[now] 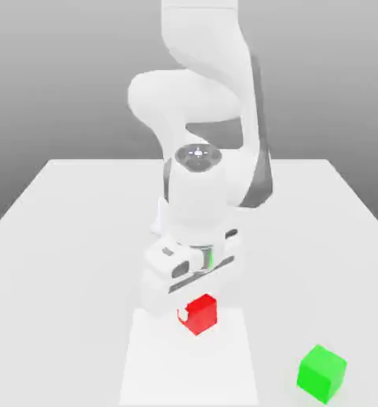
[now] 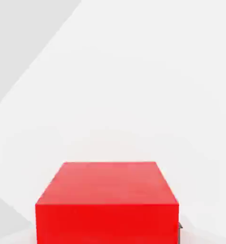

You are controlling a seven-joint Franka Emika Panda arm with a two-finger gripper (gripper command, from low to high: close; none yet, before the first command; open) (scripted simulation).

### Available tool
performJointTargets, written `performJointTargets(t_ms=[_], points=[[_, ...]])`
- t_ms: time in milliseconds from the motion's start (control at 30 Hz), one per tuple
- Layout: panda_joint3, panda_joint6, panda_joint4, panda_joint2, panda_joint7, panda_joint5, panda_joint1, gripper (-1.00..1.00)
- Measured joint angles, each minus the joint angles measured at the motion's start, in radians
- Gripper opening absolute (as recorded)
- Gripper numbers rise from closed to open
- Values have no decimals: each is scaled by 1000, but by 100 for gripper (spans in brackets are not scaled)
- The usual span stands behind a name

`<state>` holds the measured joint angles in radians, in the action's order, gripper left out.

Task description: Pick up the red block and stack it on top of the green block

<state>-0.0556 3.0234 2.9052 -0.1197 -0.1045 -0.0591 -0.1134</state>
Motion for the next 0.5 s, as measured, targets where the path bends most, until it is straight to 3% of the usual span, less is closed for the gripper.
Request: performJointTargets(t_ms=[200,500], points=[[-5,-179,23,202,-57,76,12,-100],[84,-347,-271,75,-299,68,-135,-100]])
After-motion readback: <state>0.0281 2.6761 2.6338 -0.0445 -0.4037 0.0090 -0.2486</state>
